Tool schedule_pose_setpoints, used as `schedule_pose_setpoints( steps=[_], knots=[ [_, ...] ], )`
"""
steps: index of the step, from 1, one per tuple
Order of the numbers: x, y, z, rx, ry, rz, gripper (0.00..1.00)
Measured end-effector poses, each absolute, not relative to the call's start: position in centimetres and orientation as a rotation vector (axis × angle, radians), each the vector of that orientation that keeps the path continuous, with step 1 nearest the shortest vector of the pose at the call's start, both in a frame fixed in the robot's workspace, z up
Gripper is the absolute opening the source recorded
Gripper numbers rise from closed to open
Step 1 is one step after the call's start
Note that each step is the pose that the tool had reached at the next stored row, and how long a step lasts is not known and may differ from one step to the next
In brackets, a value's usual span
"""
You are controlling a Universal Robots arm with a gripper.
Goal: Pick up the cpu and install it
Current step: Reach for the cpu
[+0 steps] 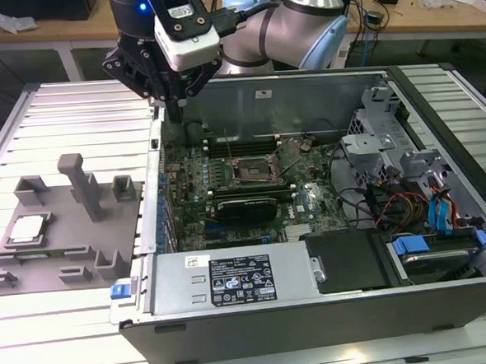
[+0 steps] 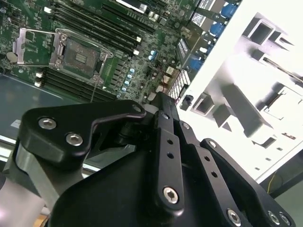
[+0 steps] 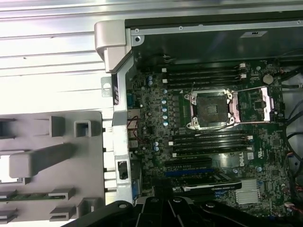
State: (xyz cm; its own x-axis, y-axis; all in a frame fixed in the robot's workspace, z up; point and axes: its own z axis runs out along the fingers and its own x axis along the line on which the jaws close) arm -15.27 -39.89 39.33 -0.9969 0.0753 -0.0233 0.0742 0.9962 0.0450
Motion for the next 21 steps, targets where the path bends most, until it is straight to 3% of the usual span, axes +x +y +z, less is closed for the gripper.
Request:
schedule_pose_setpoints(
  steps=[21],
  knots=[
    [-20.4,-39.9,39.3,0.116,3.111,0.069,0.11]
  ],
)
